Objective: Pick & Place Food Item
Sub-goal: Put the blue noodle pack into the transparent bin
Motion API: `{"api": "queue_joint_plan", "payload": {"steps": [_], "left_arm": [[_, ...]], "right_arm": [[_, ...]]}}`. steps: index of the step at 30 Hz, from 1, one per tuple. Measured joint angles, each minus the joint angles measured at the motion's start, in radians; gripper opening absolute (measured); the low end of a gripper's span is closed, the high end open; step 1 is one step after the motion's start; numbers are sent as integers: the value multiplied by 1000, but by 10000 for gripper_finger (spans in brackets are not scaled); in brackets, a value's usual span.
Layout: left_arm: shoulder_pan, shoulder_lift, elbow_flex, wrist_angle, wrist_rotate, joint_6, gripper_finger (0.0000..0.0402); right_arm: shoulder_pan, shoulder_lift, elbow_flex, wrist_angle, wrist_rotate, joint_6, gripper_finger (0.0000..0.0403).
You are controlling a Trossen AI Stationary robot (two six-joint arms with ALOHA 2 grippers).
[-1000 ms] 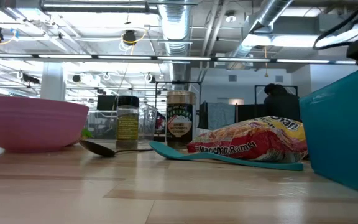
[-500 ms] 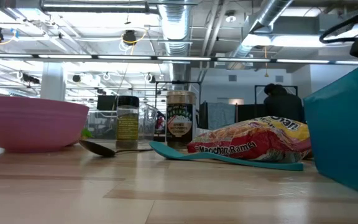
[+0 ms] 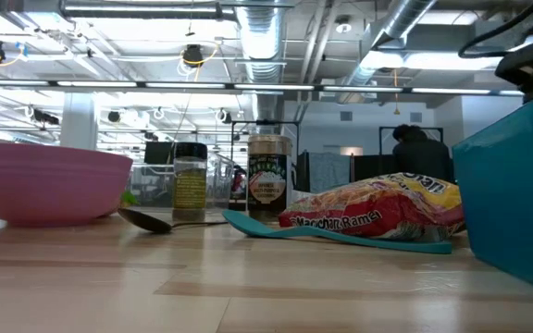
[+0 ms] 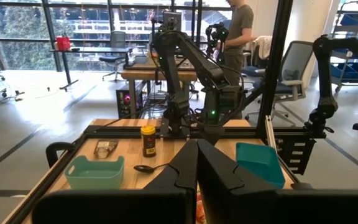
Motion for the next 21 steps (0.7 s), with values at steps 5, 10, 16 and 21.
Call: {"api": "queue_joint_plan", "payload": {"steps": [5,10,16,21], "left_arm": [[0,0,0,1,0,0,0],[0,0,0,0,0,0,0],[0,0,0,1,0,0,0],[0,0,0,0,0,0,0]], "right_arm": [[5,-66,0,-47,-1,0,188],[32,-100,1,-106,-10,33,180],[31,-69,2,-145,-39,43,168],[16,-20,2,-134,-38,43,160]]}}
